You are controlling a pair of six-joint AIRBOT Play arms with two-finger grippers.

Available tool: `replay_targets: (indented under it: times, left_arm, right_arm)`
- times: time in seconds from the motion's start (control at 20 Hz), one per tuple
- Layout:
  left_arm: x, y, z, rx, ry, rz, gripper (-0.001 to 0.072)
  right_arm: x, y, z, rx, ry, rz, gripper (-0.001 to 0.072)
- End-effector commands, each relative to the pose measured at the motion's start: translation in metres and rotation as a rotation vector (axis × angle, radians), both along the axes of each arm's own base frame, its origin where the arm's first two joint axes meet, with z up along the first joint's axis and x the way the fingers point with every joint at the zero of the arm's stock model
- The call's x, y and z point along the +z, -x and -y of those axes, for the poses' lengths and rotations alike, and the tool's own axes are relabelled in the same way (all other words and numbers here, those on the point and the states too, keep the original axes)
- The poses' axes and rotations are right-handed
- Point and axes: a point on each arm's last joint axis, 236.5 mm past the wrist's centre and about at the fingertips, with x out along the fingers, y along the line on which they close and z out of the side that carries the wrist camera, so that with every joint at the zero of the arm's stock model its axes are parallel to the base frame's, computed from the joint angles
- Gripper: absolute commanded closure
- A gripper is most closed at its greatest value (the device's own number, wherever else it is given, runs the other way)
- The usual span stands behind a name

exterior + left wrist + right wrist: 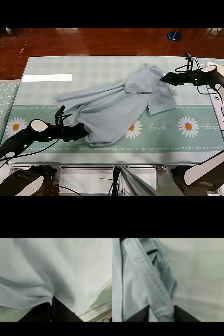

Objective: Fold the shirts.

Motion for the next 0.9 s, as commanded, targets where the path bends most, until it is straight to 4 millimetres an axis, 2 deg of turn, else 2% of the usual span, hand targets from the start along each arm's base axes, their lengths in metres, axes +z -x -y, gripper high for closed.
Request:
replay_targets:
  times: [0.0, 0.05, 0.1, 0.2, 0.25, 0.35, 0.45, 0.5, 0.55, 0.6, 0.7, 0.8, 0.85]
  left_arm:
    - [0.0, -0.001, 0.0, -0.008, -0.001, 0.011, 0.0685]
    - [0.001, -0.001, 0.0, -0.008, -0.001, 0.012, 0.0685]
    - [0.002, -0.003, -0.001, -0.005, 0.002, 0.013, 0.0685]
    - [0.015, -0.015, 0.001, -0.033, 0.013, 0.073, 0.0686]
    - [0.03, -0.027, 0.003, -0.044, 0.025, 0.127, 0.0686]
    - [0.085, -0.066, 0.003, -0.048, 0.05, 0.315, 0.0687]
    - [0.178, -0.11, -0.006, -0.009, 0.068, 0.581, 0.0687]
    - [0.237, -0.125, -0.015, 0.024, 0.072, 0.732, 0.0686]
    - [0.302, -0.132, -0.028, 0.059, 0.067, 0.892, 0.0687]
    - [0.36, -0.131, -0.042, 0.083, 0.045, 1.043, 0.0686]
    - [0.471, -0.107, -0.07, 0.145, -0.02, 1.325, 0.0687]
    - [0.553, -0.067, -0.089, 0.183, -0.137, 1.542, 0.0687]
    - [0.582, -0.047, -0.096, 0.194, -0.208, 1.623, 0.0687]
  right_arm:
    - [-0.011, -0.004, -0.003, -0.023, 0.049, -0.018, 0.055]
    - [-0.007, -0.004, -0.005, -0.03, 0.035, -0.019, 0.0698]
    - [0.0, -0.005, -0.006, -0.038, 0.017, -0.014, 0.0692]
    - [0.035, -0.008, -0.007, -0.035, -0.005, 0.042, 0.0693]
    - [0.062, -0.009, -0.009, -0.025, -0.005, 0.09, 0.0693]
    - [0.125, -0.006, -0.013, -0.004, 0.013, 0.199, 0.0694]
    - [0.203, 0.009, -0.022, 0.013, 0.025, 0.33, 0.0694]
    - [0.248, 0.02, -0.028, 0.014, 0.023, 0.412, 0.0694]
    - [0.292, 0.032, -0.032, -0.007, 0.016, 0.491, 0.0694]
    - [0.339, 0.049, -0.036, -0.029, 0.016, 0.582, 0.0694]
    - [0.425, 0.093, -0.041, -0.069, 0.044, 0.775, 0.0694]
    - [0.499, 0.146, -0.044, -0.126, 0.078, 0.962, 0.0694]
    - [0.531, 0.174, -0.045, -0.169, 0.075, 1.043, 0.0694]
